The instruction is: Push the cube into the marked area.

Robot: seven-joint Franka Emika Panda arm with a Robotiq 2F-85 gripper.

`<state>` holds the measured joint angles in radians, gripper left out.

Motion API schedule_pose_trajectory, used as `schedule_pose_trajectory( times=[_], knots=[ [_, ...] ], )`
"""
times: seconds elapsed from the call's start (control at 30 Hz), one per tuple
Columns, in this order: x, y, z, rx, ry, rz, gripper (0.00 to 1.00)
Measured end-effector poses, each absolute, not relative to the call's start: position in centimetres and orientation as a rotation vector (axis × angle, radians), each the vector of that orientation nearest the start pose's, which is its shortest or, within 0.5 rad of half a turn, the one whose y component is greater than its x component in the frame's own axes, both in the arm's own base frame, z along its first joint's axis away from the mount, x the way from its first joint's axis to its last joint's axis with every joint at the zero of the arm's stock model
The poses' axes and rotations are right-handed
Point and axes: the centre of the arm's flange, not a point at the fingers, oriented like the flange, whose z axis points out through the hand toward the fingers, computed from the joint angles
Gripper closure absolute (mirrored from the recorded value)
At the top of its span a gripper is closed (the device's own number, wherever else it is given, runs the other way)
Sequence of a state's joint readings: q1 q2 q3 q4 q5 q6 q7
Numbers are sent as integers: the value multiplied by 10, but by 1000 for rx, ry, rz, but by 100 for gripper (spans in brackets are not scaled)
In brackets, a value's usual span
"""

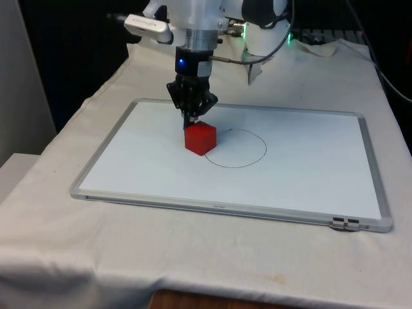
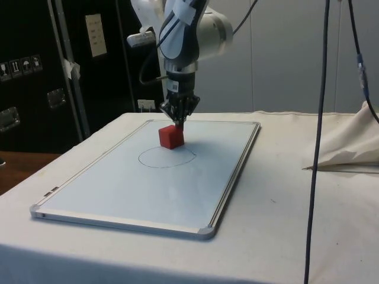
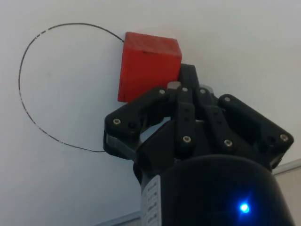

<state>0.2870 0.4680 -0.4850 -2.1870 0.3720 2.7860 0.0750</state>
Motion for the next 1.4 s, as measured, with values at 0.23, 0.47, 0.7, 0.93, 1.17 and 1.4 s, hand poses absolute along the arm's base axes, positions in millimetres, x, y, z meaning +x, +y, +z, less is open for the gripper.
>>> schedule_pose_trajectory(
  times=[0.23, 0.47, 0.7, 0.93, 1.17, 1.4],
  knots=[
    [563, -126, 214, -3058, 814, -288, 100],
    [575, -125, 211, -3068, 767, -282, 100],
    [604, -120, 207, -3082, 750, -303, 100],
    [615, -112, 209, -3084, 717, -317, 100],
    [619, -110, 212, -3093, 667, -316, 100],
    [620, -104, 213, -3099, 610, -306, 100]
  ],
)
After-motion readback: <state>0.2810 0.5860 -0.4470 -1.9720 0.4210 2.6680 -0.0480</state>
